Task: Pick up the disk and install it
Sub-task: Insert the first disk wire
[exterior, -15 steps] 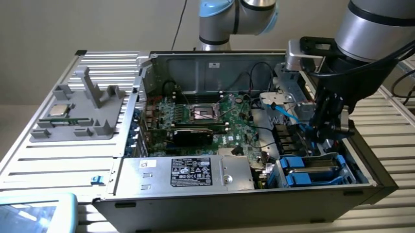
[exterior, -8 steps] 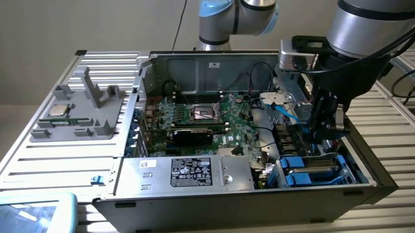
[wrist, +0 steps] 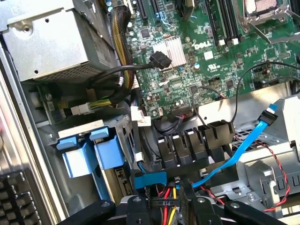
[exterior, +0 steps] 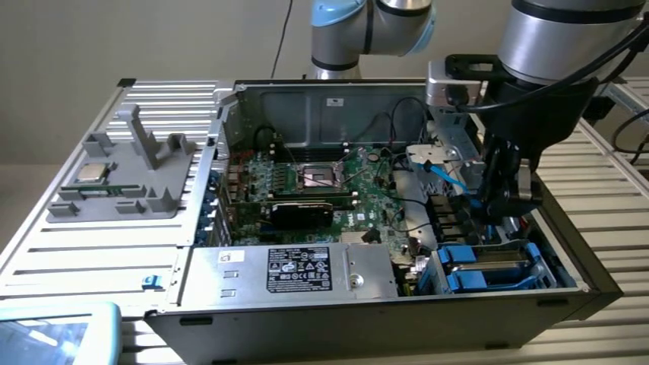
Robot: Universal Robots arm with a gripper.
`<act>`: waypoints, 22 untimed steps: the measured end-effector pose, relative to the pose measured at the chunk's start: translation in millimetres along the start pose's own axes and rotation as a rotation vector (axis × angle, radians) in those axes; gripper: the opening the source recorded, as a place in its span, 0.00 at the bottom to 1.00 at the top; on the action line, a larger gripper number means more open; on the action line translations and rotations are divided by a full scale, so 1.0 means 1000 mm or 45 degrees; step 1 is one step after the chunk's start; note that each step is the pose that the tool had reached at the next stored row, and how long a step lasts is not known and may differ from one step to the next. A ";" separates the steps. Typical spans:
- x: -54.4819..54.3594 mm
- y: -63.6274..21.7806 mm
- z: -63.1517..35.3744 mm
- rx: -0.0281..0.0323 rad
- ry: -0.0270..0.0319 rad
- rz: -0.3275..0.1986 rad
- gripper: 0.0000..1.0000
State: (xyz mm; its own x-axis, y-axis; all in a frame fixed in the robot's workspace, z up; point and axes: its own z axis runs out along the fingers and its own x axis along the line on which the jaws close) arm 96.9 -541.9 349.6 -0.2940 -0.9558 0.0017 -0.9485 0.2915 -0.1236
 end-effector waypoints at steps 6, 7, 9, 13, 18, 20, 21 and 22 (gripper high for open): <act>0.000 0.0028 -0.0019 0.0430 0.0444 -0.006 0.35; 0.000 0.0030 -0.0024 0.0471 0.0546 -0.007 0.35; -0.001 0.0041 -0.0030 0.0517 0.0591 -0.008 0.35; -0.001 0.0048 -0.0039 0.0542 0.0609 -0.008 0.35; 0.000 0.0077 -0.0039 0.0628 0.0882 -0.010 0.35; 0.000 0.0081 -0.0035 0.0654 0.0965 -0.011 0.35; 0.000 0.0082 -0.0032 0.0660 0.0982 -0.011 0.35; 0.000 0.0082 -0.0029 0.0666 0.1002 -0.011 0.35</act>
State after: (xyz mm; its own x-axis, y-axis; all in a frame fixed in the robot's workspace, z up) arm 88.9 -539.3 351.5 -0.2960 -0.9518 0.0807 -0.9443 0.2788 -0.1749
